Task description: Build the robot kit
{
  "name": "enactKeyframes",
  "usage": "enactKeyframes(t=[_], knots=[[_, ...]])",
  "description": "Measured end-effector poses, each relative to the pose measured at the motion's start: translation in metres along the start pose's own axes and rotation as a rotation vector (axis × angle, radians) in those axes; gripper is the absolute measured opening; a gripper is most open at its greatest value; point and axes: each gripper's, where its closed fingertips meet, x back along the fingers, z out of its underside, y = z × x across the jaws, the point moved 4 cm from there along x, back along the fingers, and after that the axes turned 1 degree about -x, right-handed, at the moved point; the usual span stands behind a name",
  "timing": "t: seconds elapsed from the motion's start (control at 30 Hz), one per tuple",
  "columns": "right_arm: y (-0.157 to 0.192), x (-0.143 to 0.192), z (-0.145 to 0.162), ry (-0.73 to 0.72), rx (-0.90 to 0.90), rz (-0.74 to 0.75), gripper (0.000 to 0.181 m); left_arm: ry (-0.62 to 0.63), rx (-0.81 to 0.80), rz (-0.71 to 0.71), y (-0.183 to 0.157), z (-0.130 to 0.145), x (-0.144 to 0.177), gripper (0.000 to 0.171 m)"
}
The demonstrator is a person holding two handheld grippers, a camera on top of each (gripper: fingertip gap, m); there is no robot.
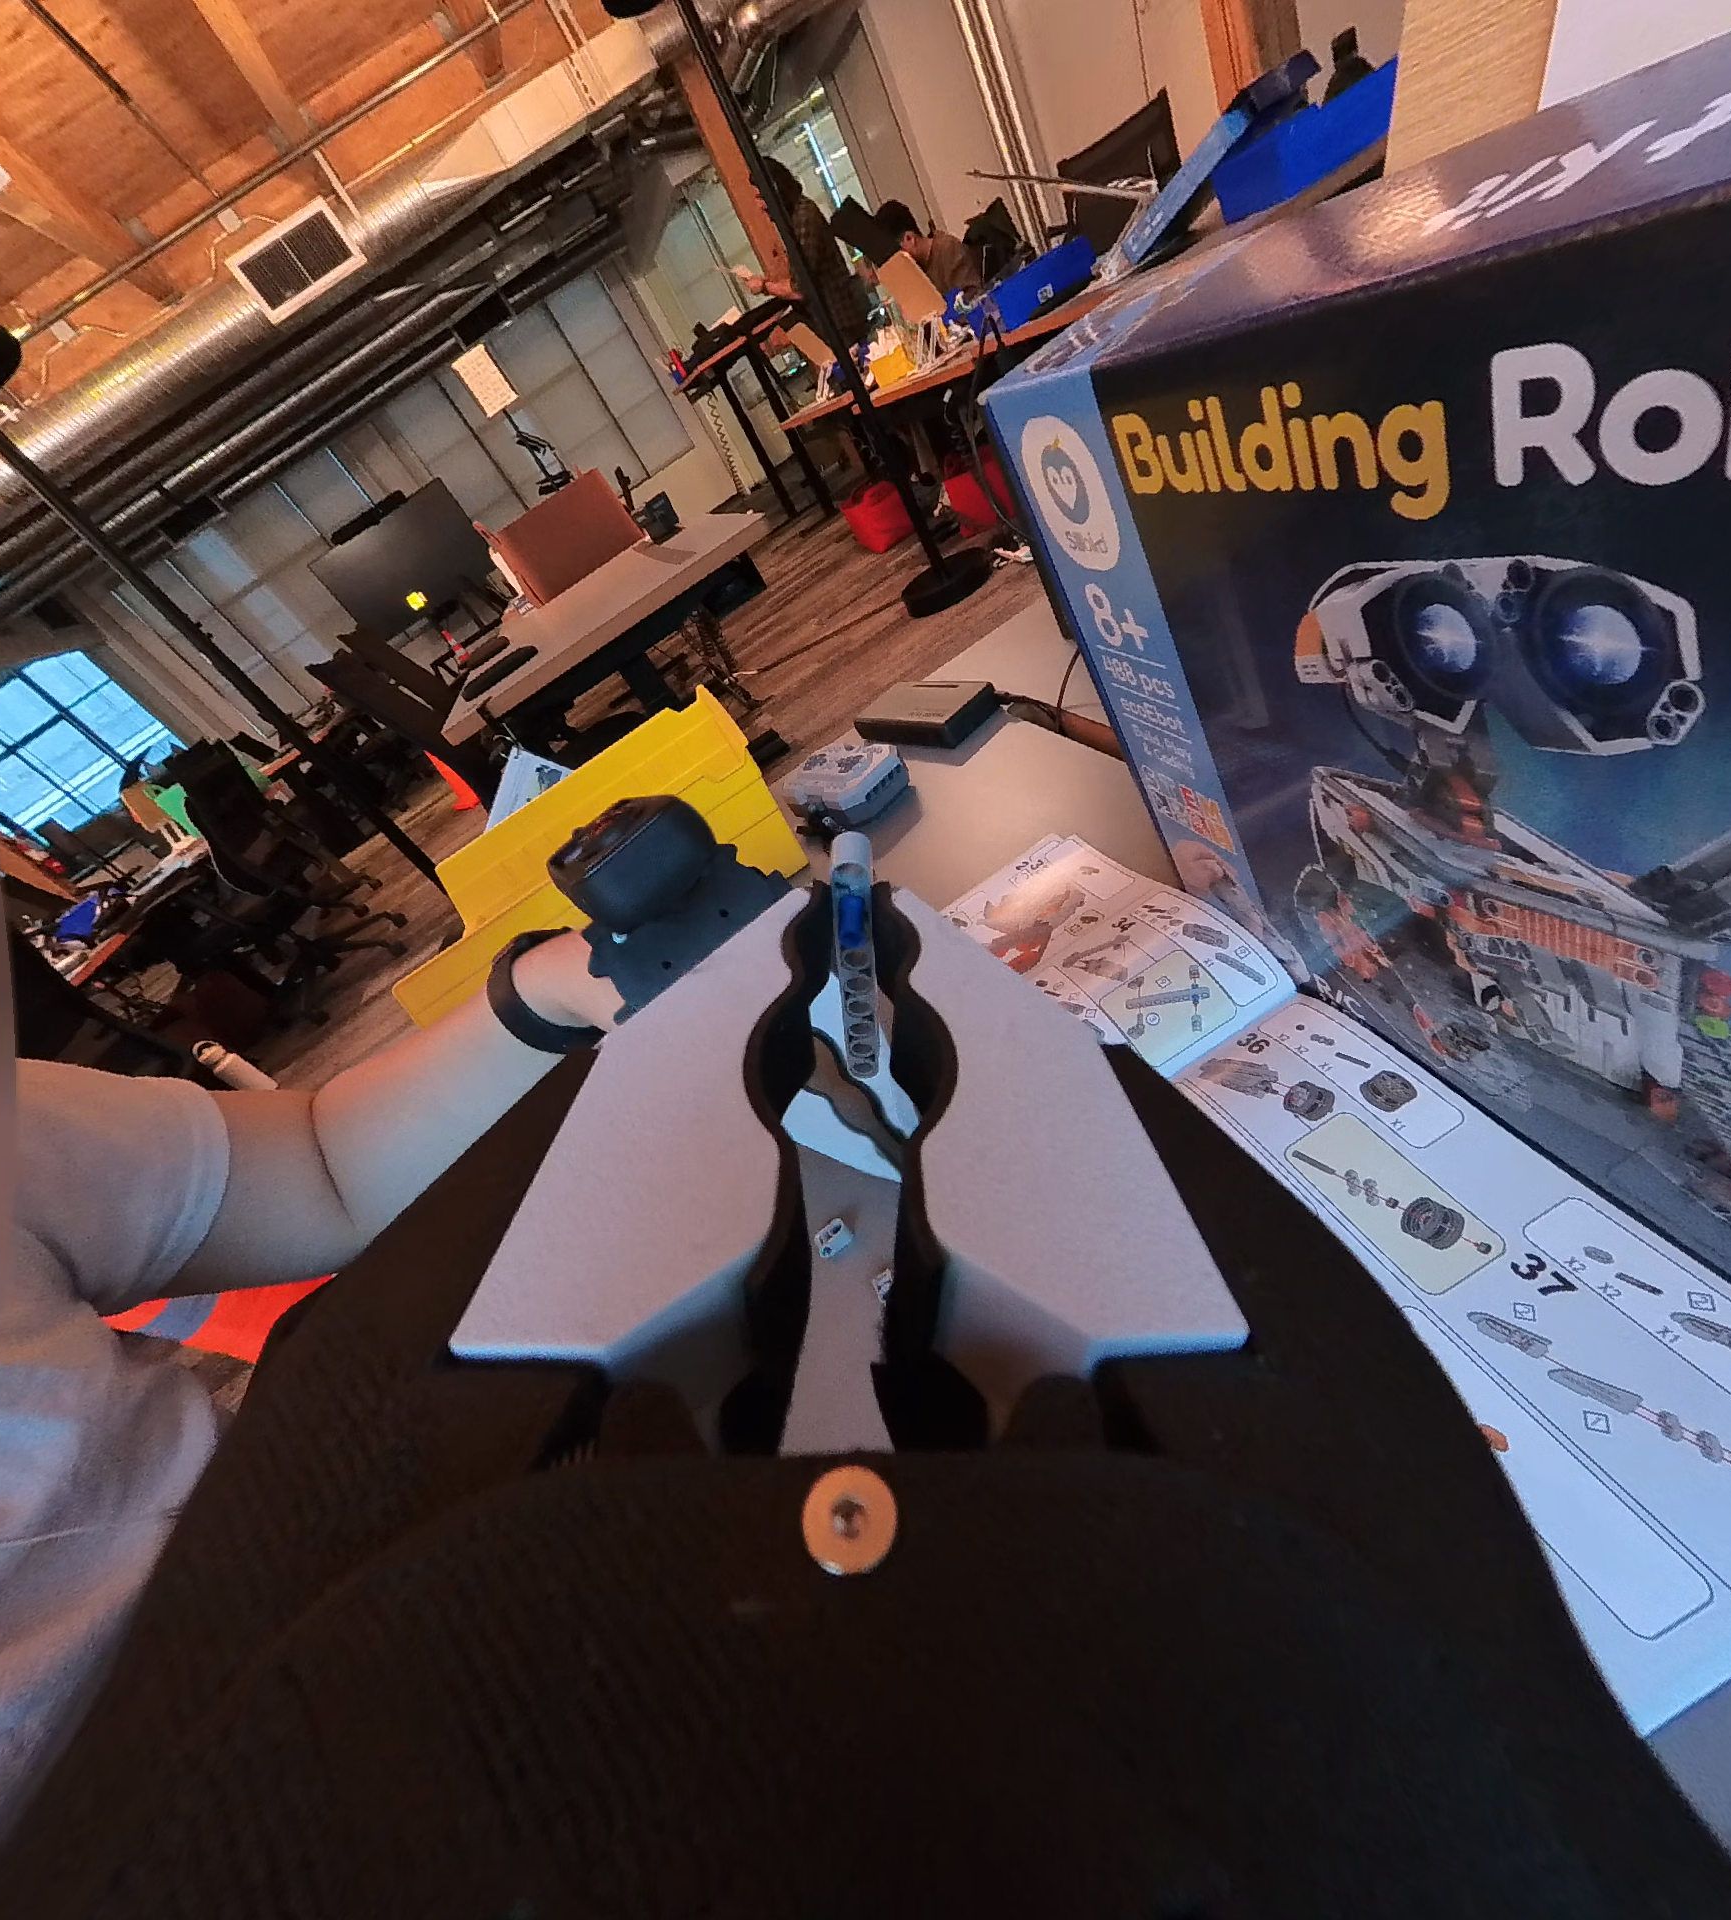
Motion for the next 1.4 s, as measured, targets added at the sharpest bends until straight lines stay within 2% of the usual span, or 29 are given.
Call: enactKeyframes(t=[0.13, 0.27, 0.37, 0.53, 0.83, 1.0, 1.4], knots=[[-0.002, 0.001, 0.0, -0.001, -0.001, 0.004, 0.007, -0.009, 0.008, -0.001, 0.003, 0.001, 0.004, 0.005], [-0.004, 0.001, 0.0, -0.001, -0.007, 0.006, 0.007, -0.067, 0.032, 0.007, 0.005, -0.004, 0.007, 0.015], [-0.004, 0.001, 0.001, 0.001, -0.009, 0.004, 0.007, -0.071, -0.007, -0.024, 0.005, -0.005, 0.004, 0.021], [-0.004, 0.0, 0.003, 0.011, -0.008, 0.002, 0.007, -0.111, -0.038, -0.015, 0.001, -0.01, 0.0, 0.02], [-0.005, 0.0, 0.003, 0.013, -0.01, 0.004, 0.007, -0.079, -0.053, -0.027, 0.001, -0.006, -0.005, 0.016], [-0.005, -0.001, 0.004, 0.016, -0.01, 0.003, 0.007, -0.076, -0.064, -0.019, -0.001, -0.006, -0.005, 0.006], [-0.008, -0.001, 0.006, 0.028, -0.013, 0.013, 0.007, -0.036, -0.031, -0.043, 0.004, -0.004, -0.003, 0.006]])
